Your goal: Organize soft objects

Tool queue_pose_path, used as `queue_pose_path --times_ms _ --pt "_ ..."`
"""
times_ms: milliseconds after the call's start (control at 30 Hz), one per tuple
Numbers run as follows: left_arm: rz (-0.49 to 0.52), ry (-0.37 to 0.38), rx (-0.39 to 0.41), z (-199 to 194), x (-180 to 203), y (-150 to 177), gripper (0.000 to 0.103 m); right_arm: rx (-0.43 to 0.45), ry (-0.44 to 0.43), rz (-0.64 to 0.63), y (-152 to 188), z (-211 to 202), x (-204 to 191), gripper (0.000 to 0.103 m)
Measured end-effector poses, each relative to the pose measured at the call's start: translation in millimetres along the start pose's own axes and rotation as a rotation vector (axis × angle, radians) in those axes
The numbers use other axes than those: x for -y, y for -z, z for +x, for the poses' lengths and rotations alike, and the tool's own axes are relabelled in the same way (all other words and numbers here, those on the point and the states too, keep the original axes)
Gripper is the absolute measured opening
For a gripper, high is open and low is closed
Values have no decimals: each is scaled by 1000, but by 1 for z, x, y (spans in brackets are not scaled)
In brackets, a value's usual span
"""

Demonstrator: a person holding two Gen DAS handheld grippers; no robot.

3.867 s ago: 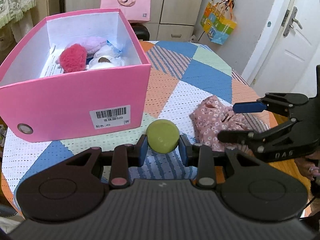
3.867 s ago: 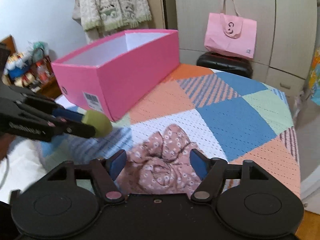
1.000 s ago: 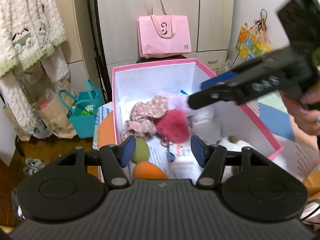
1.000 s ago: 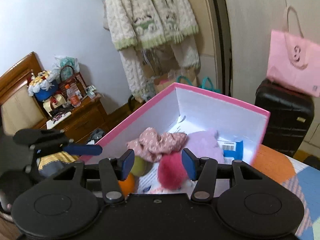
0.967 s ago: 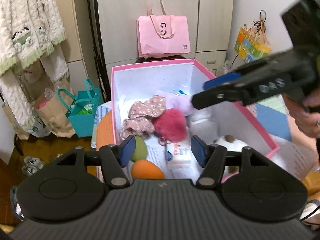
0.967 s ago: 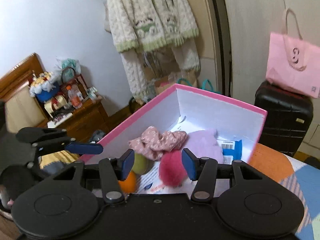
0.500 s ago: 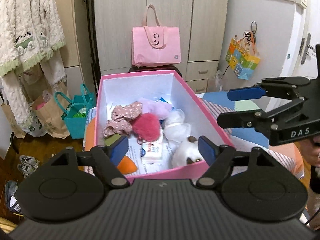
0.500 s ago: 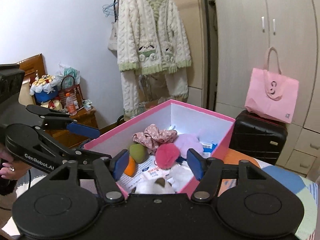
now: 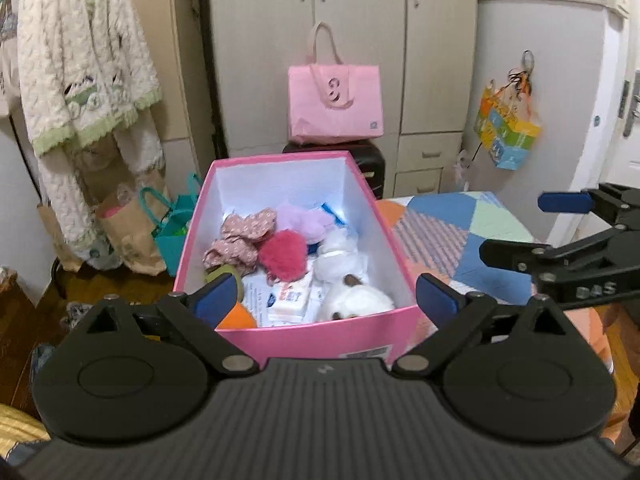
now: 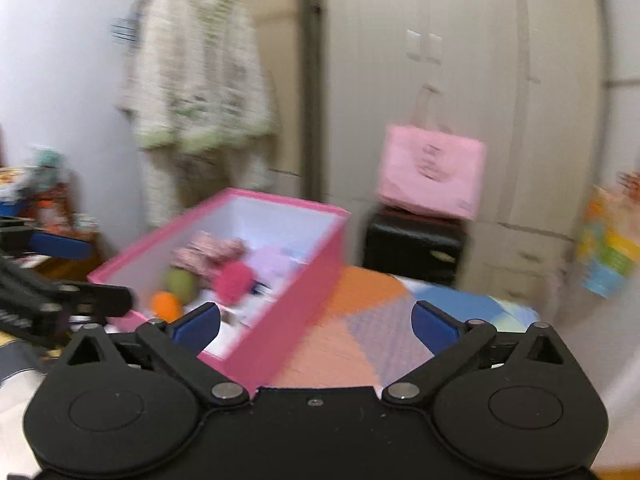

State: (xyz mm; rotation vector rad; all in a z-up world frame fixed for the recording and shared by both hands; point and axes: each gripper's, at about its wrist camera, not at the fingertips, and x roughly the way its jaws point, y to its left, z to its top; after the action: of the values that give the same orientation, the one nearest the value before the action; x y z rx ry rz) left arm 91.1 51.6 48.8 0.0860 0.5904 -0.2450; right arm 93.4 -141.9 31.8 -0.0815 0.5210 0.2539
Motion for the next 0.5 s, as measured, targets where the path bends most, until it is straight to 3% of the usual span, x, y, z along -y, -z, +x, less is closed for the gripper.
queue_pose_path --times_ms 133,233,367,500 --pt "24 0 34 -9 15 9 97 30 49 38 15 -19 6 103" --pt "-4 -21 57 -10 23 18 97 57 54 76 23 -35 11 103" --pt "-51 -27 67 -9 28 25 97 73 129 55 34 -50 9 103" --pt "-74 -26 84 -8 31 31 97 68 108 79 38 -55 10 103"
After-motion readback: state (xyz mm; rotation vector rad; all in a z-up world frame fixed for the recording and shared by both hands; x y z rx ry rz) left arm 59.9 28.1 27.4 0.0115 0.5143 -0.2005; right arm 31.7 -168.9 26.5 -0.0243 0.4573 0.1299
